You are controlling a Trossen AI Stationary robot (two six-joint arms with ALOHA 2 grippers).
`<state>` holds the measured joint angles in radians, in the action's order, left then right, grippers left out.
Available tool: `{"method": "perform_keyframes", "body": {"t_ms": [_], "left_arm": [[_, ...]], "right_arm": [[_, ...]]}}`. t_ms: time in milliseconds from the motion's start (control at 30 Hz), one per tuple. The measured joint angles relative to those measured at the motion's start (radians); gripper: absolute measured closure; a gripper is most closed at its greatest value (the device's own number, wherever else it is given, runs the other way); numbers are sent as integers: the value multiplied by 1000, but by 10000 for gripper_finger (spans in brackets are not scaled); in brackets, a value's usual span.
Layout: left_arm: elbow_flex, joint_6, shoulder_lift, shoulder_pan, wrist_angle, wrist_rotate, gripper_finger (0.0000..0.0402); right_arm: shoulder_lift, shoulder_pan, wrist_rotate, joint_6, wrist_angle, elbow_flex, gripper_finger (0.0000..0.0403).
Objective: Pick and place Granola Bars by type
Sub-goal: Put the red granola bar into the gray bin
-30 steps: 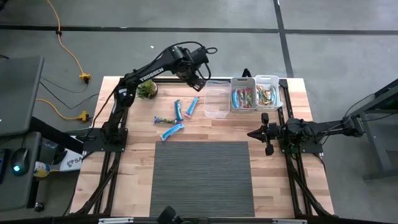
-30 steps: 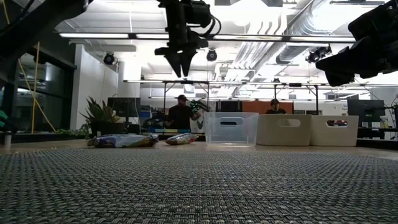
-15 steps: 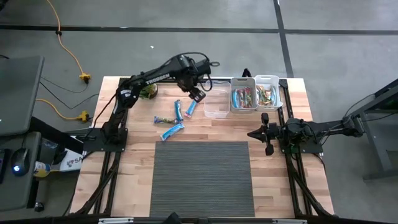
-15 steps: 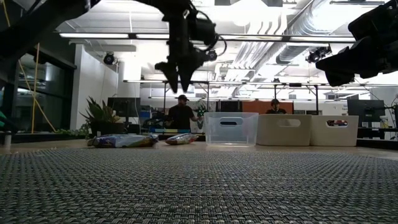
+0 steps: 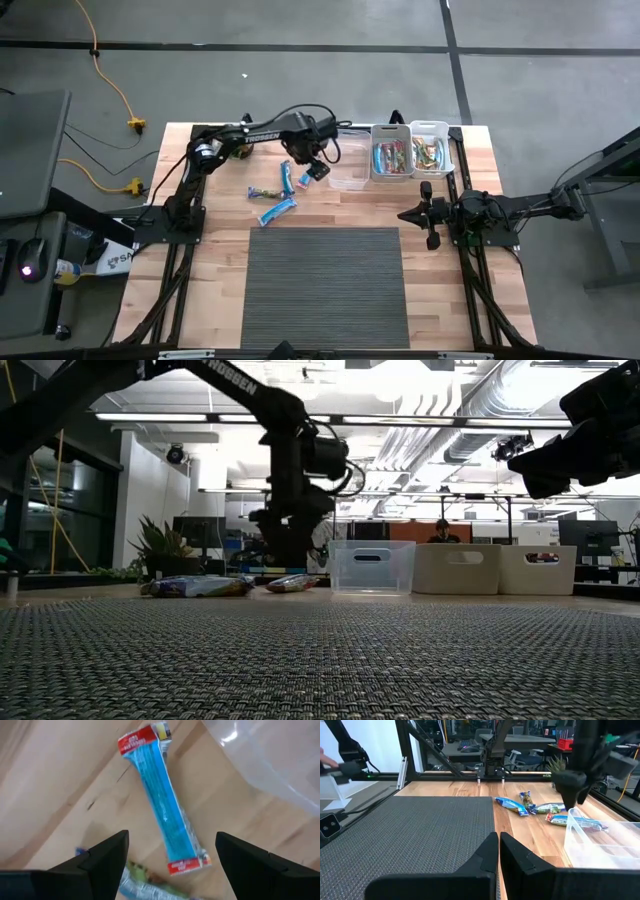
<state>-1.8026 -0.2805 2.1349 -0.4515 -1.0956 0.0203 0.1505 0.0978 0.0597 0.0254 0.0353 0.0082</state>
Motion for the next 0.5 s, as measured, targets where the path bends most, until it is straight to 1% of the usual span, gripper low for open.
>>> {"method": "perform_keyframes", "body": {"t_ms": [167, 500], "left_arm": [[55, -58, 0, 0, 88, -7, 106], [120, -160, 0, -1, 146, -18, 106]], "right_arm": [[0, 0, 0, 0, 0, 0, 402], [0, 0, 0, 0, 0, 0, 402]]}}
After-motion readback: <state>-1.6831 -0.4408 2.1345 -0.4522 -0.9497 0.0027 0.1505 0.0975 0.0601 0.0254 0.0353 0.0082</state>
